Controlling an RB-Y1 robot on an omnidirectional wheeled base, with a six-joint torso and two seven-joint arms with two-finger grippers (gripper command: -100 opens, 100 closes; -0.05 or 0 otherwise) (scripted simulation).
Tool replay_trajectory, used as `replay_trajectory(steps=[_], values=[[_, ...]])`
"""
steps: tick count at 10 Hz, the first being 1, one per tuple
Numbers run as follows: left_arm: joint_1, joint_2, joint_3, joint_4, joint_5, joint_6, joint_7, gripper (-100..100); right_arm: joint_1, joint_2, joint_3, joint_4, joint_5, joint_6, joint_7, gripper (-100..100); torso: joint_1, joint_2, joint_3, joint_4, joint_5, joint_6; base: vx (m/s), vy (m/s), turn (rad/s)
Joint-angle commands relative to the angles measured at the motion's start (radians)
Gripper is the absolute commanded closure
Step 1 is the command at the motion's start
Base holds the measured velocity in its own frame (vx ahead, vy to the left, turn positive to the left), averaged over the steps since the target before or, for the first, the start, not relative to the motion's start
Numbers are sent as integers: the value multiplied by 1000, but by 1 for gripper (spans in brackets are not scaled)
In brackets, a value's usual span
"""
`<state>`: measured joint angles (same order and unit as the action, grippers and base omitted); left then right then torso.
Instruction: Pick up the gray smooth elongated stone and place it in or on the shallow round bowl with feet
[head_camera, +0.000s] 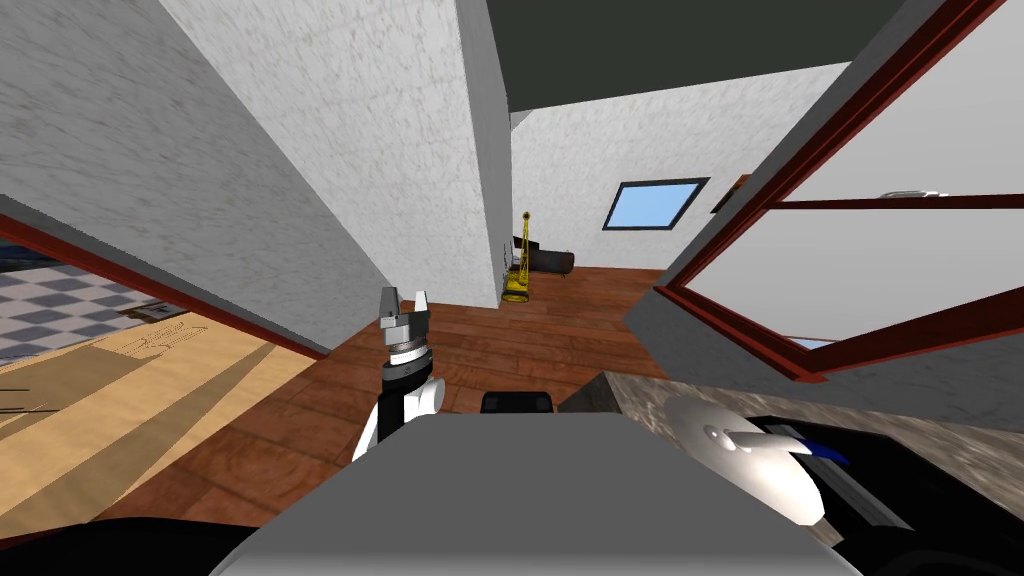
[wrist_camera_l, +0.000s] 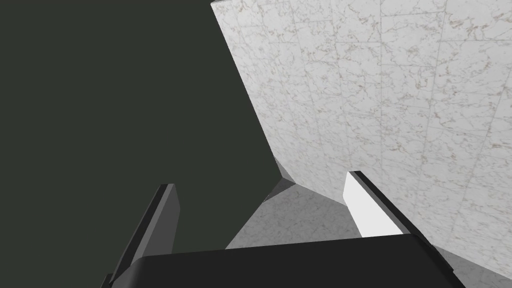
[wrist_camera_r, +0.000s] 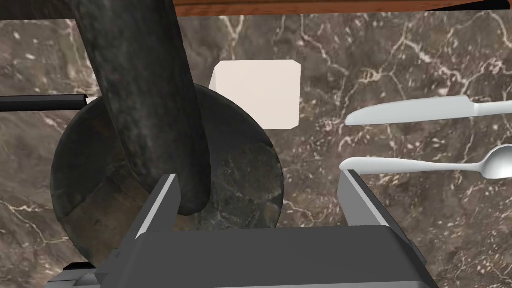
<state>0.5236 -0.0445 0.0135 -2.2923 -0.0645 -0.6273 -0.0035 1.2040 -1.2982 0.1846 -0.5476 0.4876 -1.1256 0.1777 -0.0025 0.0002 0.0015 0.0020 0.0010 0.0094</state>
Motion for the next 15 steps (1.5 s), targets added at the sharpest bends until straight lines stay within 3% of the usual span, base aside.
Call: replay_trajectory(steps=[1, 2, 4, 8, 11, 12, 15], values=[[0, 0, 0, 0, 0, 0, 0, 0, 0, 0, 0, 0, 0, 0, 0, -100, 0, 0, 0, 0, 0, 0, 14, -14, -45], [0, 0, 0, 0, 0, 0, 0, 0, 30, -37, -22, 6, -15, -35, -2, -100, -1, 0, 0, 0, 0, 0, 0, 16, -85], [0, 0, 0, 0, 0, 0, 0, 0, 40, -50, -29, 8, -20, -46, -2, -100, 2, 0, 0, 0, 0, 0, -8, 24, -15], [0, 0, 0, 0, 0, 0, 0, 0, 100, -124, -72, 21, -51, -115, -6, -100, 2, 1, 0, 0, 1, 0, -9, 28, -48], [0, 0, 0, 0, 0, 0, 0, 0, 107, -125, -75, 12, -54, -109, -8, -100, 1, 0, 0, 0, 0, 0, -1, 6, -2], [0, 0, 0, 0, 0, 0, 0, 0, 106, -125, -75, 14, -53, -111, -8, 0, 0, 0, 0, 0, 0, 0, 0, 0, 0], [0, 0, 0, 0, 0, 0, 0, 0, 106, -125, -75, 13, -53, -111, -8, 0, 0, 0, 0, 0, 0, 0, 0, 0, 0]])
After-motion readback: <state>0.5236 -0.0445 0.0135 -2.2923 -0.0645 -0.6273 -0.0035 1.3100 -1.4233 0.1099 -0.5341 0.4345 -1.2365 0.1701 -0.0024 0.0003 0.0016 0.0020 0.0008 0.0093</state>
